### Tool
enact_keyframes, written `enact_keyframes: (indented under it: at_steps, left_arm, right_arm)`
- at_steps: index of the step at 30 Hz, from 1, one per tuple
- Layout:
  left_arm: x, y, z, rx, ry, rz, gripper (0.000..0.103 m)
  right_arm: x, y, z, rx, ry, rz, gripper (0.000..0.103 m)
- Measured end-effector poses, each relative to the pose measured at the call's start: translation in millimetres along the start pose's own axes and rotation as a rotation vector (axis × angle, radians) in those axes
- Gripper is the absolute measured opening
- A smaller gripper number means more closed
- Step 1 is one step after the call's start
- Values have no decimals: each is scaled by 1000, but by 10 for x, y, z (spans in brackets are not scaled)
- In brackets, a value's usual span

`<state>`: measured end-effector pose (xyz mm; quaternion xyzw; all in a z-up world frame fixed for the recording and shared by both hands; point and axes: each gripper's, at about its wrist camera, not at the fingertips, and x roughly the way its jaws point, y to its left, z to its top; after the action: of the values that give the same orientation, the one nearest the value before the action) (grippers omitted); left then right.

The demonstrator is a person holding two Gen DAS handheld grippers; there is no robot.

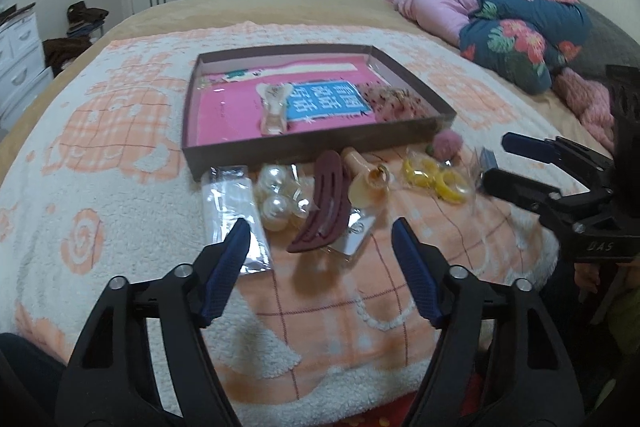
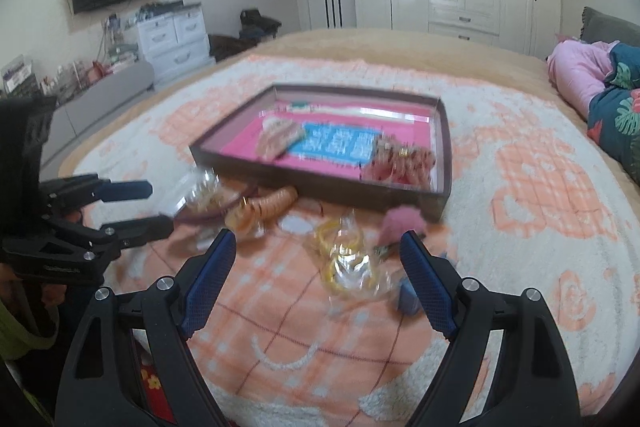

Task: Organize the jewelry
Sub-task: 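Withdraw both open tools from the tray back toward the remaining accessories, then grasp the maroon hair clip with the left tool while the right tool grasps the yellow hair-tie bag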

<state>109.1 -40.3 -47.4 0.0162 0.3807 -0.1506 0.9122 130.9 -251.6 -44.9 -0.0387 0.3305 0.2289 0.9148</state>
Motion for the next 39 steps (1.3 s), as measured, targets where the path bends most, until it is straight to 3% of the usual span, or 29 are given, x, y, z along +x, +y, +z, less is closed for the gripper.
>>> enact_keyframes:
  at_steps: [11,14,16,28,33,38,39]
  left_arm:
    - [220,35,-4,6,37,-16,45]
    - [264,47,16,13,39,-24,37]
    - [292,53,26,20,43,-27,27]
    - [345,-2,-33,51,73,-50,22]
    - [333,-21,-11,68,50,-35,20]
    - [264,-74,42,104,8,-25,15]
    - [247,-81,59,110,-1,-26,5]
  right_arm:
    - [389,-8,-114,-38,122,-20,57]
    - [483,-26,-120,-47,145,-47,50]
    - [519,-45,-116,-46,149,-54,50]
    - [685,-23,-131,-93,179,-98,51]
    - [692,-36,-132,-105,178,-119,33]
    - [623,-53,-120,-85,161,-93,31]
    - [607,-52,-121,-83,157,-87,30]
